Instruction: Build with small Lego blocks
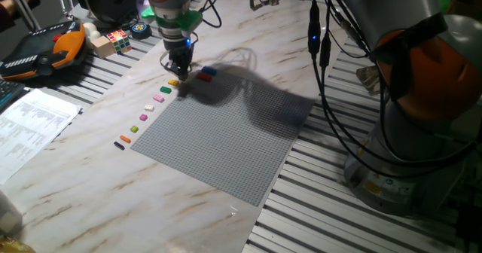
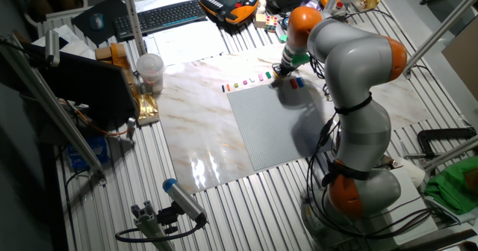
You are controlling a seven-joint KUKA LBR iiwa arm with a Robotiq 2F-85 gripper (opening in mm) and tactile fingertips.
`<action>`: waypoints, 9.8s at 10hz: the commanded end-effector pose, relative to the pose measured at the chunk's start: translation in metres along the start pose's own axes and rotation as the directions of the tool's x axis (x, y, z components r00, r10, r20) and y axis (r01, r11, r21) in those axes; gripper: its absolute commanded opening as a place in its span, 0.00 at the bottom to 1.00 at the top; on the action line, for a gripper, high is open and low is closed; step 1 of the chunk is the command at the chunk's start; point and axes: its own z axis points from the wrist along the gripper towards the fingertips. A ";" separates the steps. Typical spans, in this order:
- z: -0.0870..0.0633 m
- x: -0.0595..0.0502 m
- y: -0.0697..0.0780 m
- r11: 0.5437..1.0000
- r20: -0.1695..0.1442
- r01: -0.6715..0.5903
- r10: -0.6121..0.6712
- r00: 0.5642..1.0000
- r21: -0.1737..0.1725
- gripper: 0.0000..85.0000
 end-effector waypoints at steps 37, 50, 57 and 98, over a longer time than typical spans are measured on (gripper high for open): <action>-0.015 0.019 -0.002 0.999 -0.014 -0.046 0.046 0.999 0.007 0.01; -0.002 0.040 -0.005 0.997 -0.020 -0.074 0.074 0.997 0.021 0.01; -0.002 0.043 -0.006 0.997 -0.022 -0.067 0.068 0.997 0.024 0.01; 0.016 0.038 -0.010 0.996 -0.025 -0.092 0.093 0.995 0.016 0.01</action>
